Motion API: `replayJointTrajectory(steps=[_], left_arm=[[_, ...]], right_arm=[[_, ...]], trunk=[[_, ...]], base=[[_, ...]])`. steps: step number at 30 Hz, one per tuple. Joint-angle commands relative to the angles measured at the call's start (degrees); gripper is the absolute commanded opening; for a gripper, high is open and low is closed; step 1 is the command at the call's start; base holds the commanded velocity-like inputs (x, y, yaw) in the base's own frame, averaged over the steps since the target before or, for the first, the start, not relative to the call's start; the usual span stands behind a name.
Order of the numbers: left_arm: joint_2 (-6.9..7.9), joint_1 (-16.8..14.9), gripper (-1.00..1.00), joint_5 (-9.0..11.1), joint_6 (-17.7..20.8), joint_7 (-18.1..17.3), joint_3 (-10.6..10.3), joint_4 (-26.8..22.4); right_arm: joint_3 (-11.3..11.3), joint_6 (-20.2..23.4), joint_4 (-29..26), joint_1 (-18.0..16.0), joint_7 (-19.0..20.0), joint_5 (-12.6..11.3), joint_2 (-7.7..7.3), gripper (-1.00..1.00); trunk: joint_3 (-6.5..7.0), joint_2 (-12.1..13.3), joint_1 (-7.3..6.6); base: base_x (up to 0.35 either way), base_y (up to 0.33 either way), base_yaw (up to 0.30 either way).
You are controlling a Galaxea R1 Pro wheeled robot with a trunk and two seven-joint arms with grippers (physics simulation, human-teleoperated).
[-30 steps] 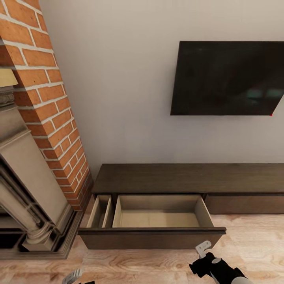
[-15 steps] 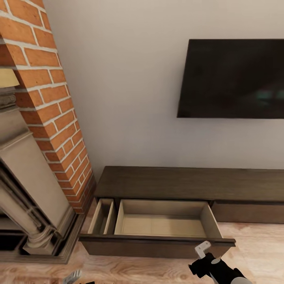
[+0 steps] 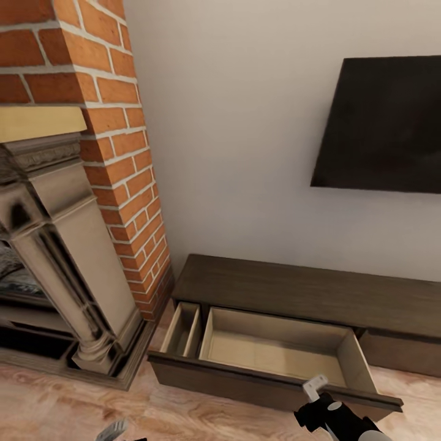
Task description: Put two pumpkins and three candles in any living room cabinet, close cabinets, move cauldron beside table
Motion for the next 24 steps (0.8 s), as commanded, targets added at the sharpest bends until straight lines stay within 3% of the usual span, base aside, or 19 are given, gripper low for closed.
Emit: replayJointTrajectory(steps=[1,24], left_arm=[[0.0,0.0,1.0,0.6,0.6,-0.2,-0.3,0.0],[-0.03,0.0,1.0,0.5,0.6,-0.2,-0.3,-0.1]], right_arm=[[-0.5,0.2,-0.1,0.0,0.4,0.4,0.03,1.0],[-0.4,0.2,0.4,0.0,0.3,1.5,0.0,1.0]], trunk=[[-0.05,0.0,0.0],[-0.05,0.0,0.0]], base=[[0.0,0.0,0.3],[0.0,0.0,0.3]])
